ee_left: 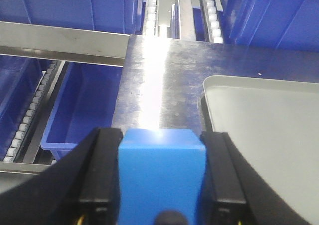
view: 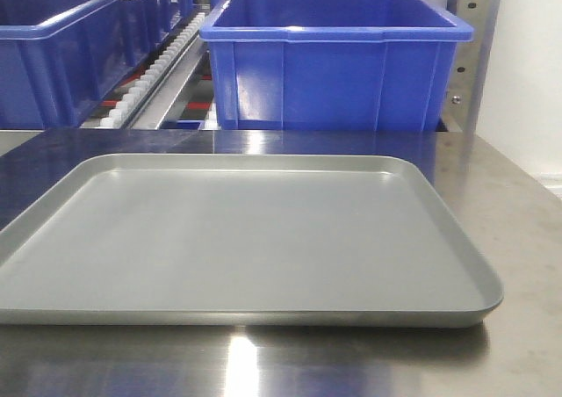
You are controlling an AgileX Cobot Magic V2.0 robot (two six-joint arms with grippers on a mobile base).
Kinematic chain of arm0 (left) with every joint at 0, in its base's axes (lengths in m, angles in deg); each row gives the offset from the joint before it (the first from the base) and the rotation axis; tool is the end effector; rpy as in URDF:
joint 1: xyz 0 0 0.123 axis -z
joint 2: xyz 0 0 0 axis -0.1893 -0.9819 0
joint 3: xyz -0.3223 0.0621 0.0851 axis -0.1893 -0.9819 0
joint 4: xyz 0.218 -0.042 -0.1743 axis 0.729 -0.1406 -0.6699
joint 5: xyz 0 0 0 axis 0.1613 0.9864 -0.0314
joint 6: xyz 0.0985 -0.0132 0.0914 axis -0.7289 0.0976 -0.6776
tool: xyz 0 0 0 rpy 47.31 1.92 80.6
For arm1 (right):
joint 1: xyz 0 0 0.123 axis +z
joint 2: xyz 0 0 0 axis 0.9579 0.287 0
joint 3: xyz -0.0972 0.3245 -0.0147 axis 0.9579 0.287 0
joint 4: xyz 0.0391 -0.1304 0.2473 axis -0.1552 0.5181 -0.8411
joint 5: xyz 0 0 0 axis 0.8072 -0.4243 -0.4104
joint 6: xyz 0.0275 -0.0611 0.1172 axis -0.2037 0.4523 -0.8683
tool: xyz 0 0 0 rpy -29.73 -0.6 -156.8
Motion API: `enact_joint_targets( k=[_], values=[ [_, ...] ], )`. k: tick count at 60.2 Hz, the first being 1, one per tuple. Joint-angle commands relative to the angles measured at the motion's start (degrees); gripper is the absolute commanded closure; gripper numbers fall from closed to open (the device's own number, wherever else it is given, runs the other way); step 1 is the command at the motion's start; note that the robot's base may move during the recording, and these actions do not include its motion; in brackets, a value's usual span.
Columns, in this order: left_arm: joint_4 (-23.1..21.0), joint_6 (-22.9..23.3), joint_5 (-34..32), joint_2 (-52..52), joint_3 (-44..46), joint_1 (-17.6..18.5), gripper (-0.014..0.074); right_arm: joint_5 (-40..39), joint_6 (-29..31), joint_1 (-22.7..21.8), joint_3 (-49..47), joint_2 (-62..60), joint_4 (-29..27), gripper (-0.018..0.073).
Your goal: Sort and place red and blue blocks on shelf
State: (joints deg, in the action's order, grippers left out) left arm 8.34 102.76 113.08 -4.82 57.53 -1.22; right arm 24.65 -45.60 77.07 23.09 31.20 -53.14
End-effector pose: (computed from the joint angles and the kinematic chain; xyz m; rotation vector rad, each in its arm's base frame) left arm 0.0818 -0.0073 0.2657 -0.0013 1.8796 -0.1629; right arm 0.1117 0.0104 0.2809 0.1480 1.8628 0.2325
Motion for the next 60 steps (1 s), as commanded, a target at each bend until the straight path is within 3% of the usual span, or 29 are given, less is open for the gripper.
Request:
enact_joint_targets(
  k=[1, 60],
  values=[
    [0.2, 0.5, -4.8, -0.5, 1.6, -0.1, 0.0461, -5.1, 0.3, -0.4, -1.6, 0.2, -0.1, 0.0497],
    [0.2, 0.5, -4.8, -0.5, 1.6, -0.1, 0.0461, -5.1, 0.3, -0.4, -1.6, 0.2, -0.1, 0.0497]
  ],
)
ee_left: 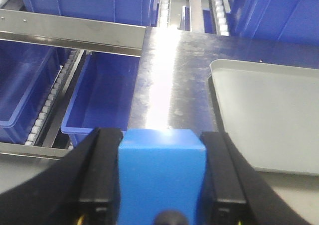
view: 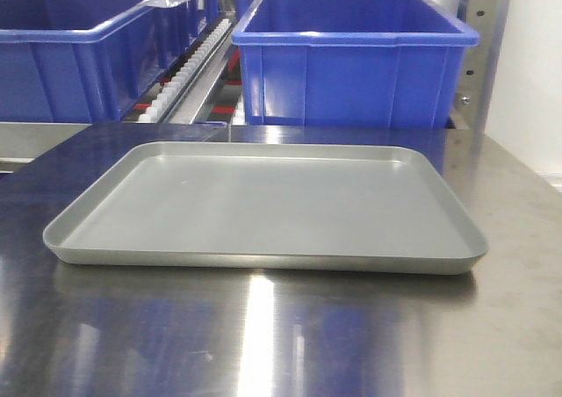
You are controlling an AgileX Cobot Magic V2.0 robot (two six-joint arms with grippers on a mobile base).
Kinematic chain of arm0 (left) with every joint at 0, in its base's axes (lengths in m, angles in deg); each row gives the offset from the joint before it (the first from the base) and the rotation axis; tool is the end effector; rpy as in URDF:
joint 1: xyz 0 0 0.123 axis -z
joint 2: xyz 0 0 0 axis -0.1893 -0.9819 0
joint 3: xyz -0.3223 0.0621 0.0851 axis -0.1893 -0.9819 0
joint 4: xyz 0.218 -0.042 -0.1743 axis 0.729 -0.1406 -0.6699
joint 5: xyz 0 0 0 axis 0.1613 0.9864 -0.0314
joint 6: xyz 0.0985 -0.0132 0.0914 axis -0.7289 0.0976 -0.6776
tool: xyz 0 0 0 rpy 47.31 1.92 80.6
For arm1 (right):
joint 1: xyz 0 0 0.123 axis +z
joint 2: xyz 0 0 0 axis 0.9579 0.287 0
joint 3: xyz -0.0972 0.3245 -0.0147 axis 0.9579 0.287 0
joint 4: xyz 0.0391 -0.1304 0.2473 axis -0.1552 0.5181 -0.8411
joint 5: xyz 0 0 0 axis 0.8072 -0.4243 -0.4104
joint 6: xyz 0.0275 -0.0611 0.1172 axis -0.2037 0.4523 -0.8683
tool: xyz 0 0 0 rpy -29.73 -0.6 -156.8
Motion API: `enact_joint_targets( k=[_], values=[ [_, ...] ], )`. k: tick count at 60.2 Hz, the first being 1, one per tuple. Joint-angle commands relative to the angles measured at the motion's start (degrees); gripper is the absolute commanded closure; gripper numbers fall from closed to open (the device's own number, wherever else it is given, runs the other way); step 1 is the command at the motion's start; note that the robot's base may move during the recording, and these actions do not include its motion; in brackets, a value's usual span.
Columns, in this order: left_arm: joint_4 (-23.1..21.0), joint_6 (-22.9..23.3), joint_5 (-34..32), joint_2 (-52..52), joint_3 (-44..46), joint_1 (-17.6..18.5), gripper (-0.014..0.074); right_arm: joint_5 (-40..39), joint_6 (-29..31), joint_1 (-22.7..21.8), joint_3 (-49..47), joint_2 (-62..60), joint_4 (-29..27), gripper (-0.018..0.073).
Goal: Sort and place red and blue blocks on shelf
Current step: 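Back the base away from the table and turn, holding both cubes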
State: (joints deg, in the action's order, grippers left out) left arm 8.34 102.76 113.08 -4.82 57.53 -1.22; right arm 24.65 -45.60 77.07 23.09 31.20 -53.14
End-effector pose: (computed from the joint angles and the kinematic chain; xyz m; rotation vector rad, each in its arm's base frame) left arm 0.0818 -0.0073 0.2657 -0.0013 1.8796 -0.1629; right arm 0.1117 0.0104 0.2809 0.1480 1.8628 0.2325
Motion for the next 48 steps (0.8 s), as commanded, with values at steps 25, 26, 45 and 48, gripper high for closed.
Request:
enact_joint_targets(
  k=[25, 26, 45, 48],
  values=[
    [0.2, 0.5, -4.7, -0.6, 1.6, -0.1, 0.0461, -4.2, 0.3, -0.4, -1.6, 0.3, -0.1, 0.0497],
    [0.2, 0.5, -4.7, -0.6, 1.6, -0.1, 0.0461, -4.2, 0.3, -0.4, -1.6, 0.3, -0.1, 0.0497],
    [0.2, 0.5, -4.7, -0.6, 1.6, -0.1, 0.0461, -4.2, 0.3, -0.4, -1.6, 0.3, -0.1, 0.0497],
    [0.2, 0.5, -4.7, -0.6, 1.6, -0.1, 0.0461, -4.2, 0.3, -0.4, -1.6, 0.3, -0.1, 0.0497]
  ],
)
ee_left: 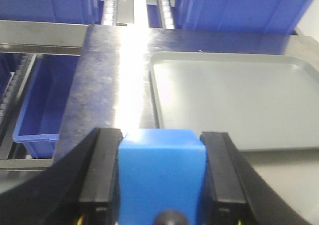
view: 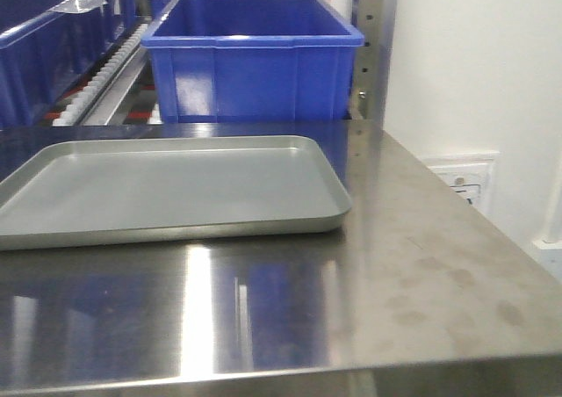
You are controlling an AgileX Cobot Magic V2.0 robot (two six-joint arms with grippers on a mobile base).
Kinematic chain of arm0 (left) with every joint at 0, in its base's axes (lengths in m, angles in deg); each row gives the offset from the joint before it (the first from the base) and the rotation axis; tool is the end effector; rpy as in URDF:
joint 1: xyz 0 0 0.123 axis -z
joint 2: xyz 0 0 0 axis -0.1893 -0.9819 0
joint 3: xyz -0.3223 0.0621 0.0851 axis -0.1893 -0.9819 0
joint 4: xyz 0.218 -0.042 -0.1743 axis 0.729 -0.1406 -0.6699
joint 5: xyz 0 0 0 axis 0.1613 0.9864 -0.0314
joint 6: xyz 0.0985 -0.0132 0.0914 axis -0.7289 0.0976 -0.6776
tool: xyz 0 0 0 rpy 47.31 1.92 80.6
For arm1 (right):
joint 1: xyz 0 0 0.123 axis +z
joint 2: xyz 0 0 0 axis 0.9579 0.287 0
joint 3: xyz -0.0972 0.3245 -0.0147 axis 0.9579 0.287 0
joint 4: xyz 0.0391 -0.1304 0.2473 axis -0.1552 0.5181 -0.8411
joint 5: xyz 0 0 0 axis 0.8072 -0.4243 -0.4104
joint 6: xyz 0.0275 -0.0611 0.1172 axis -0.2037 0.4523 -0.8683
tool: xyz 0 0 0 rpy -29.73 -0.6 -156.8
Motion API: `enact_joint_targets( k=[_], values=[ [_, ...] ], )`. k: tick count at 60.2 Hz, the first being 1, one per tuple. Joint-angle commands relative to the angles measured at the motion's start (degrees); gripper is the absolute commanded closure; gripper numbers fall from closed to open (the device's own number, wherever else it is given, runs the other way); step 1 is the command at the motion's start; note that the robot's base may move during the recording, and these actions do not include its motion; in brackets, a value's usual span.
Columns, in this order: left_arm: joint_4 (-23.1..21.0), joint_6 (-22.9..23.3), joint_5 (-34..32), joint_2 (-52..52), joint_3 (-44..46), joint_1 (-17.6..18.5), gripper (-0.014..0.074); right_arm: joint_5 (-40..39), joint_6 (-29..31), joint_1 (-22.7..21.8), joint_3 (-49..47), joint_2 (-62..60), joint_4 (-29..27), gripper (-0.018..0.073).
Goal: Sort and place red and blue blocks on shelf
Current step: 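Back the base away from the table and turn, holding both cubes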
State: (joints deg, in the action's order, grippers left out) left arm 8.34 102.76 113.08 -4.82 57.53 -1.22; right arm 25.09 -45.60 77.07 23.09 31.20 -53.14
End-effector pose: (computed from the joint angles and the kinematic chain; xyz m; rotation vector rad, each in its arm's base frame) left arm 0.0818 -0.0073 0.2657 -0.0013 1.8796 -0.1629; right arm 0.1114 0.0105 0.2799 0.1483 1.8705 0.2321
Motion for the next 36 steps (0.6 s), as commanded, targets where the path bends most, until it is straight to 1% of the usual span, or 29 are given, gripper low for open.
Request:
enact_joint_targets(
  k=[1, 36],
  values=[
    [0.2, 0.5, -4.7, -0.6, 1.6, -0.1, 0.0461, -4.6, 0.3, -0.4, -1.6, 0.3, -0.1, 0.0497],
    [0.2, 0.5, -4.7, -0.6, 1.6, -0.1, 0.0461, -4.6, 0.3, -0.4, -1.6, 0.3, -0.1, 0.0497]
  ],
)
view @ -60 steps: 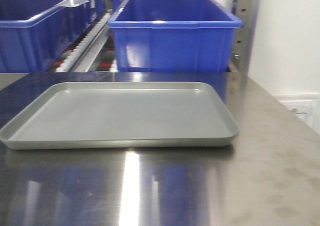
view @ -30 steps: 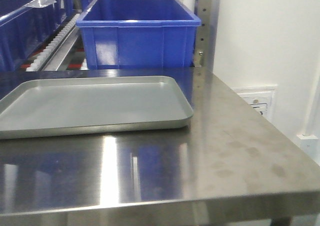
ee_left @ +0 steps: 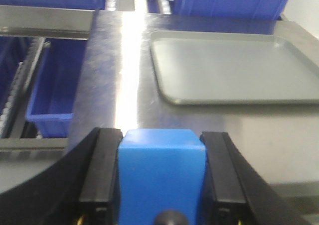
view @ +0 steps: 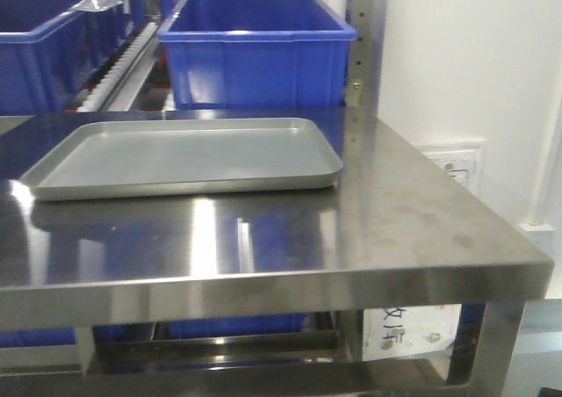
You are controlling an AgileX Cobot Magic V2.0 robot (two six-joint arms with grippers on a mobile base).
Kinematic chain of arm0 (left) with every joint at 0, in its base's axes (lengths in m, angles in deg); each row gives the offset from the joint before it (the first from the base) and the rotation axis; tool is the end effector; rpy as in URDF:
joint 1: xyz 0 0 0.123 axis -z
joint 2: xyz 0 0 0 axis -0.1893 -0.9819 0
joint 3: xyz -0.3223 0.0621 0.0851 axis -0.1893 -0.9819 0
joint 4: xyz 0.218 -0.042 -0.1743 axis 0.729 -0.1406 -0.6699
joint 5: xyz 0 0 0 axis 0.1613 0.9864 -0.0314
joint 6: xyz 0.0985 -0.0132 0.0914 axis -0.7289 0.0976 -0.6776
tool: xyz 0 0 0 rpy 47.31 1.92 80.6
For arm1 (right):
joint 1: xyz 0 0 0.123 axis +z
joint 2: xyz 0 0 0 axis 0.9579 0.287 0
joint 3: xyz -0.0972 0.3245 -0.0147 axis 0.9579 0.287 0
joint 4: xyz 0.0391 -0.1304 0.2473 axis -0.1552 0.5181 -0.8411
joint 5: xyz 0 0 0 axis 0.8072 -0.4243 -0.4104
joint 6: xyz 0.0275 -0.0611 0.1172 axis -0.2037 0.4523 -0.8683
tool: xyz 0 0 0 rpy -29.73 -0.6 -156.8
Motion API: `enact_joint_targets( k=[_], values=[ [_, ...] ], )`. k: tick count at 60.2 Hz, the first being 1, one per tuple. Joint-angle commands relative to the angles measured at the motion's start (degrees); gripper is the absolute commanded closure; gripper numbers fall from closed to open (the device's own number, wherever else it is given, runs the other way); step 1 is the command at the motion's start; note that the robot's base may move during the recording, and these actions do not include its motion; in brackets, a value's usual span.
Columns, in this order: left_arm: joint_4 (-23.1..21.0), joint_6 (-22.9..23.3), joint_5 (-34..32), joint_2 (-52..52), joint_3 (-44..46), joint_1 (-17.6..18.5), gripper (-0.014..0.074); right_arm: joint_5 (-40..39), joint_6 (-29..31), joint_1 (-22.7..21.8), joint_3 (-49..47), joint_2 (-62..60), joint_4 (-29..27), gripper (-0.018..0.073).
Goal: Sort and place red and blue blocks on shelf
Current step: 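Back the base away from the table and turn, holding both cubes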
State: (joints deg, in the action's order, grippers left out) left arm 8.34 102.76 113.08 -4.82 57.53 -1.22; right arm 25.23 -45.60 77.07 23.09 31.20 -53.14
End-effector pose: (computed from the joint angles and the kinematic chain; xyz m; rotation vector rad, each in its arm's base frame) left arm 0.0818 -0.0073 0.2657 -0.0013 1.8796 -0.1629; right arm 0.1113 0.0105 0.2796 0.1484 1.8730 0.2319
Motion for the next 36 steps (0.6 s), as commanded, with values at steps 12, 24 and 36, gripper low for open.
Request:
enact_joint_targets(
  k=[12, 24, 36],
  values=[
    [0.2, 0.5, -4.7, -0.6, 1.6, -0.1, 0.0461, -4.7, 0.3, -0.4, -1.6, 0.3, -0.1, 0.0497],
    [0.2, 0.5, -4.7, -0.6, 1.6, -0.1, 0.0461, -4.7, 0.3, -0.4, -1.6, 0.3, -0.1, 0.0497],
    [0.2, 0.5, -4.7, -0.6, 1.6, -0.1, 0.0461, -4.7, 0.3, -0.4, -1.6, 0.3, -0.1, 0.0497]
  ],
)
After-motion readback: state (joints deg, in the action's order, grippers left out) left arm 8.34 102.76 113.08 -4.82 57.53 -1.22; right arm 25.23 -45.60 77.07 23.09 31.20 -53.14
